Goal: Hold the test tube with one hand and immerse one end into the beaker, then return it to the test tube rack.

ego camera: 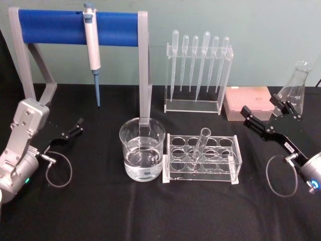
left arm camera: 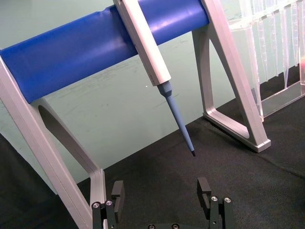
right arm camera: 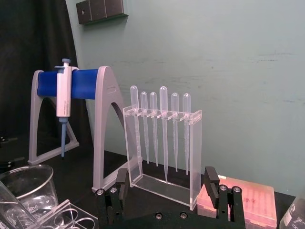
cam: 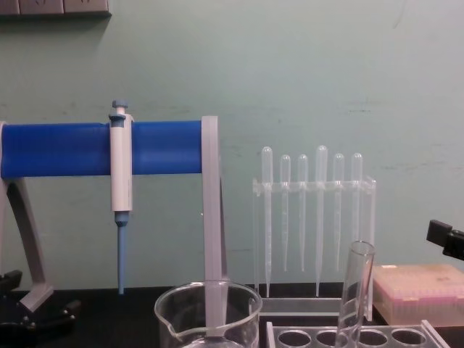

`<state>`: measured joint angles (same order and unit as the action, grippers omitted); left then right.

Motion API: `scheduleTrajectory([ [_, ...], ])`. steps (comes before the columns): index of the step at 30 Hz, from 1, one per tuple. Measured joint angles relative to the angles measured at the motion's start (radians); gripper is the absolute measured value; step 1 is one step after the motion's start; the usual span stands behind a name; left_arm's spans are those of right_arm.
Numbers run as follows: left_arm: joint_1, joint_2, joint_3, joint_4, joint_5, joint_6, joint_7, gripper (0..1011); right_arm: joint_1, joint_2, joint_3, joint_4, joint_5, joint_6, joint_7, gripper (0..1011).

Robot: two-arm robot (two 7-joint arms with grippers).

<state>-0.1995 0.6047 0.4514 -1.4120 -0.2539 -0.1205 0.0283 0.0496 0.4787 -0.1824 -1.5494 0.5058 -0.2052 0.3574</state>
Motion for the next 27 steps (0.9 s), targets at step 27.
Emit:
scheduleTrajectory([
  [27, 0.0, 0.0, 0.0, 0.0, 0.0, 0.0, 0.0, 1000, -0.002, 0.0, 0.0, -0.003, -0.001, -0.002, -0.006, 1004],
])
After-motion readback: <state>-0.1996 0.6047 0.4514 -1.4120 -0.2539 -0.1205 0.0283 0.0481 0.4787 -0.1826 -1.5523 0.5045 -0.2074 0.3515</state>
